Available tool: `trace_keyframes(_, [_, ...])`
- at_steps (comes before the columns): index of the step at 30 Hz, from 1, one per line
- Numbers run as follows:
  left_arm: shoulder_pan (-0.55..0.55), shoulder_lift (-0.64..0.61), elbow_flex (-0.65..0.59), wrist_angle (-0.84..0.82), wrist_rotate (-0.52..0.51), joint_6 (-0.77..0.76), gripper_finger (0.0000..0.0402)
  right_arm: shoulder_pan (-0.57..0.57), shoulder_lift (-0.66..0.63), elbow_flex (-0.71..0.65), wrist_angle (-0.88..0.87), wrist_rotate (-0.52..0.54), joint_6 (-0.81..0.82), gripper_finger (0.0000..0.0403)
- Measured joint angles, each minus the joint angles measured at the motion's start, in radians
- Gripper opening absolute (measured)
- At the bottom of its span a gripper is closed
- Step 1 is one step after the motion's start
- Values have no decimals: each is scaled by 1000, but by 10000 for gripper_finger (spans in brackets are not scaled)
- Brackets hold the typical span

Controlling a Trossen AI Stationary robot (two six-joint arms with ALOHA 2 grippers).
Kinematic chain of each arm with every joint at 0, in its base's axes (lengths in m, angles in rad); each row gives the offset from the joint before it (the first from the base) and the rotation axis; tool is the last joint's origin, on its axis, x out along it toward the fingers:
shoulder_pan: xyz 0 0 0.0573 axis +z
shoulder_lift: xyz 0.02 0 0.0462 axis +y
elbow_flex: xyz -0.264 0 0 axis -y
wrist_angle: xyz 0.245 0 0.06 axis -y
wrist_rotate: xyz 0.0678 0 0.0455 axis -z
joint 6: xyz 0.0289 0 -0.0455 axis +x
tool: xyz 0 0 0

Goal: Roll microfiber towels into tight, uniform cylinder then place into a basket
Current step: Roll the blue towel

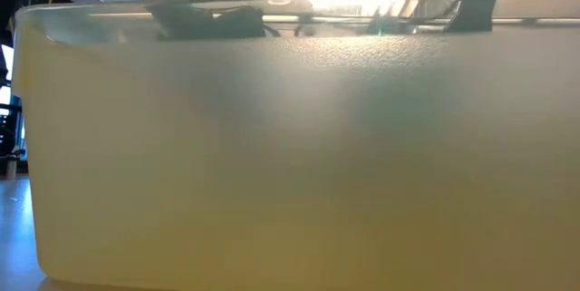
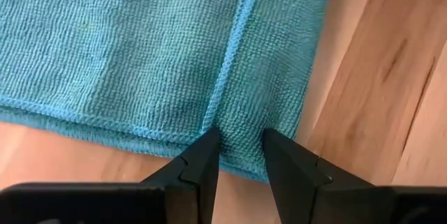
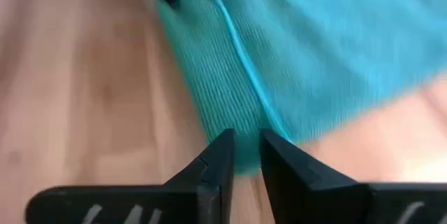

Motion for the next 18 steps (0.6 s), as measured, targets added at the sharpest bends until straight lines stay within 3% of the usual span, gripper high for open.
trace_keyframes(8, [0, 1, 0, 1, 1, 44, 103, 70, -18, 3, 14, -69, -263, 143])
trace_keyframes(14, [-4, 1, -1, 4, 4, 74, 103, 77, 26, 2, 32, 69, -396, 179])
trace_keyframes(18, [-5, 1, -1, 5, 5, 67, 103, 59, 38, 3, 45, 79, -395, 181])
